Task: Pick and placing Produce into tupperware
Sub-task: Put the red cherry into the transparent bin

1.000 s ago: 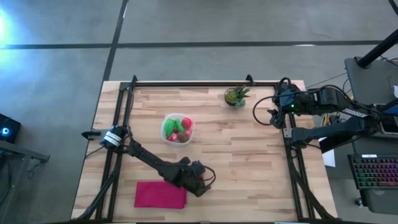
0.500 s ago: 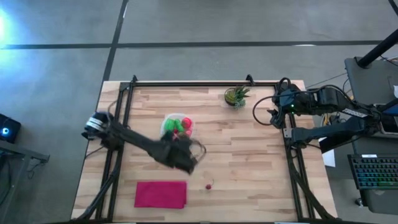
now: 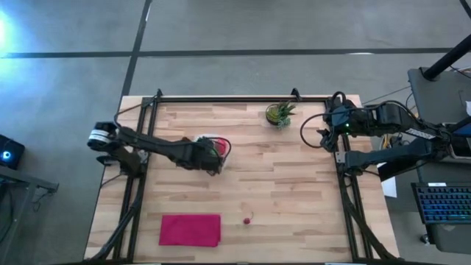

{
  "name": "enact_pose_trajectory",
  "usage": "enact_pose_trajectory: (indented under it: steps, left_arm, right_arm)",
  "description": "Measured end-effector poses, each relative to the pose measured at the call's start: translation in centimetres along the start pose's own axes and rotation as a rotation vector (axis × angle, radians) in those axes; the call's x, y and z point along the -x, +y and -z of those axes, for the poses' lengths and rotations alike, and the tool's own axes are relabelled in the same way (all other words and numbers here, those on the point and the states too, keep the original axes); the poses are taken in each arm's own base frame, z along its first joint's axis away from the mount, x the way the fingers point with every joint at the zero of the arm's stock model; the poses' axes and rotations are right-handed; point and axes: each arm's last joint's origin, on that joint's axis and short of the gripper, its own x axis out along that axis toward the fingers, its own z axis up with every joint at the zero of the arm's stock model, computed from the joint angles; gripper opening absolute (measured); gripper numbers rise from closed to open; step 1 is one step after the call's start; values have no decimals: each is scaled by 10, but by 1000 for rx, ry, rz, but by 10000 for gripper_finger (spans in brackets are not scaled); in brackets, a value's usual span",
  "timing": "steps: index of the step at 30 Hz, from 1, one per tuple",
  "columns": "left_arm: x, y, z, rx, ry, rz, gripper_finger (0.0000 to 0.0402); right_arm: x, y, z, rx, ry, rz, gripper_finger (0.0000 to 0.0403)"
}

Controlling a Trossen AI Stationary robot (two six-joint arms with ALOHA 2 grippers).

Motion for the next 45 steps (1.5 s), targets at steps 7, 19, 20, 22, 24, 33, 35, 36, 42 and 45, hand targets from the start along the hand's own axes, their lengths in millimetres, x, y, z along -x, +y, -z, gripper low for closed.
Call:
enact_pose_trajectory:
  steps: [7, 19, 20, 22, 24, 33, 35, 36, 42, 45]
  left_arm:
    - [43, -50, 1, -286, -180, 479, 271]
    - [52, -157, 55, -430, -205, 753, 272]
    - [51, -165, 57, -427, -198, 750, 272]
    - [48, -180, 59, -413, -184, 749, 272]
    - [44, -191, 60, -391, -169, 743, 272]
    - [43, -203, 72, -411, -134, 709, 272]
    - [44, -191, 73, -429, -82, 635, 272]
    - [46, -184, 72, -419, -47, 593, 272]
    - [78, -126, 53, -330, 56, 442, 272]
    - [96, -96, 43, -291, 45, 482, 264]
  right_arm:
    - [1, -1, 1, -7, -3, -2, 226]
    - [1, -1, 1, 5, -5, -1, 226]
    - [1, -1, 1, 6, -4, 0, 226]
    - [1, -1, 1, 10, 1, 1, 226]
    - [1, -1, 2, 13, 6, 2, 226]
    - [1, -2, 4, 20, 23, 7, 226]
    - [1, -1, 4, 21, 26, -3, 226]
    - [1, -1, 4, 20, 31, -22, 226]
    - [-10, 16, -4, 10, 7, -298, 226]
    - [-29, 37, -12, 5, -35, -458, 226]
